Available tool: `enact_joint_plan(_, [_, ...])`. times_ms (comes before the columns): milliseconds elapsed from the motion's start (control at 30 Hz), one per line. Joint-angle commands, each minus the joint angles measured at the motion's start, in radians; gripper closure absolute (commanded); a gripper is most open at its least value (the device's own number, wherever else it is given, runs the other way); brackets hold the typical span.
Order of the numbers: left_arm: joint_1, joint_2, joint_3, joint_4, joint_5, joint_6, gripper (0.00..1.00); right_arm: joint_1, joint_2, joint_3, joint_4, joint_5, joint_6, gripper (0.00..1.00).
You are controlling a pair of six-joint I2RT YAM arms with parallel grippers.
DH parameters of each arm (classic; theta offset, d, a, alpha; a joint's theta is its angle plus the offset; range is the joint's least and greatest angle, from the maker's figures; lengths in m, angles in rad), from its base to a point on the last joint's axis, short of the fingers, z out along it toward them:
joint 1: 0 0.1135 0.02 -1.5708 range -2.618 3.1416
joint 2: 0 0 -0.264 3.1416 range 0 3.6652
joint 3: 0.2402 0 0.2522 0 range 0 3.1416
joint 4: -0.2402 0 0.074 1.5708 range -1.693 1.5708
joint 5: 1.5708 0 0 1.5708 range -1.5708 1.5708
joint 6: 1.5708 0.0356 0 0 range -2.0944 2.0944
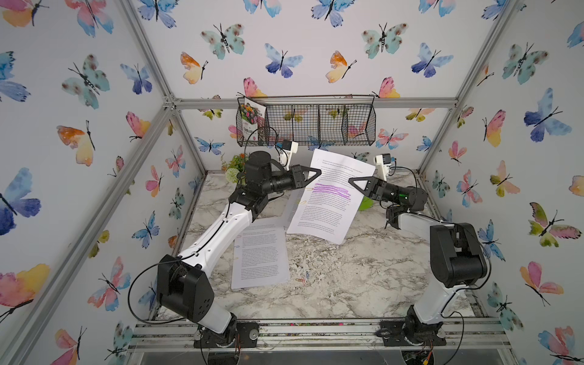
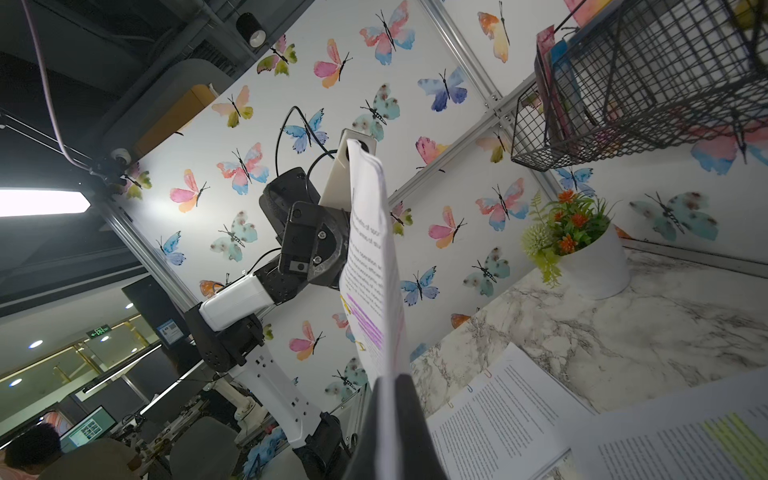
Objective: Unclip the paperclips from the documents
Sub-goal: Pick up the document from the center of the board.
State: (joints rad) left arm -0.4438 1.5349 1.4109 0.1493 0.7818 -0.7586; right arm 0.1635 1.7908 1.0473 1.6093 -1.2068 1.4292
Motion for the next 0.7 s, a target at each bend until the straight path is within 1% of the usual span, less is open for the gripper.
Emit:
enact_joint_plan(0, [0.019, -0.043, -0.015, -0.059, 0.031, 0.037, 0.63, 0.005, -0.04, 0.037, 0.023, -0.019, -0.004, 0.98])
enact_joint_plan(33, [0.023, -0.05, -0.02, -0.084, 0.032, 0.052, 0.58, 0.005, -0.041, 0.039, 0.019, -0.02, -0.004, 0.98])
enact_joint_plan(100, [0.036, -0.062, -0.026, -0.13, 0.039, 0.085, 0.55, 0.006, -0.044, 0.046, 0.005, -0.022, -0.007, 0.98])
enact_joint_plan(233, [0.063, -0.085, -0.039, -0.203, 0.055, 0.141, 0.55, 0.005, -0.05, 0.062, -0.025, -0.035, -0.01, 0.98])
enact_joint_plan(400, [0.077, -0.092, -0.046, -0.251, 0.056, 0.194, 0.55, 0.005, -0.065, 0.062, -0.041, -0.044, -0.01, 0.98])
enact_joint_plan(467, [0.077, -0.077, -0.035, -0.252, 0.065, 0.195, 0.55, 0.005, -0.07, 0.058, -0.046, -0.048, -0.009, 0.98])
enact_joint_plan(567, [0.076, -0.048, -0.019, -0.224, 0.108, 0.178, 0.48, 0.006, -0.079, 0.051, -0.049, -0.051, -0.003, 0.98])
enact_joint_plan(667, [0.075, -0.025, -0.007, -0.215, 0.151, 0.175, 0.44, 0.006, -0.089, 0.053, -0.058, -0.052, -0.001, 0.98])
